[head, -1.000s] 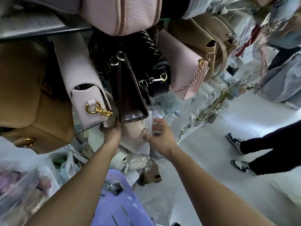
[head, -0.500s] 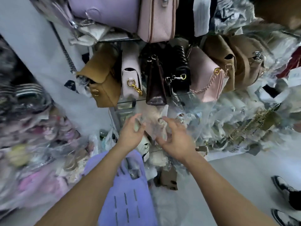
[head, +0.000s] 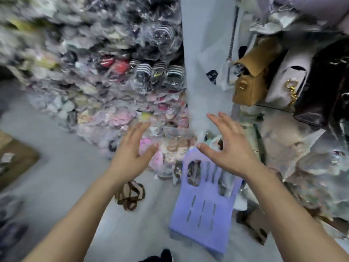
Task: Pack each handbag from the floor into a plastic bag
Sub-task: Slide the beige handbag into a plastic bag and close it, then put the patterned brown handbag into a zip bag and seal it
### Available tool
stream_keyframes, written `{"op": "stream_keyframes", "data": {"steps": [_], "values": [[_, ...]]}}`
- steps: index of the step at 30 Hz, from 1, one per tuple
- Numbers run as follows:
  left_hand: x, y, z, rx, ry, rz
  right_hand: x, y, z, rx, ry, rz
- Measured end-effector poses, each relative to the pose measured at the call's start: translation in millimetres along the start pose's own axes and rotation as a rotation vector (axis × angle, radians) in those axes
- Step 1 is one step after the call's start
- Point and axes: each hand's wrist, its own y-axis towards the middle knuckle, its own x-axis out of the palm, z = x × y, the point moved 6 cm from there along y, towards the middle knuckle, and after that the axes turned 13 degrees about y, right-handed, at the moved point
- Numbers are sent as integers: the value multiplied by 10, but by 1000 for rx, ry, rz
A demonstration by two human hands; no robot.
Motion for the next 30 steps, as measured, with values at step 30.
{"op": "stream_keyframes", "data": {"steps": [30], "values": [[2136, 197, -6464, -885, -140, -355, 6659, 2166, 364, 388, -31, -522]]}}
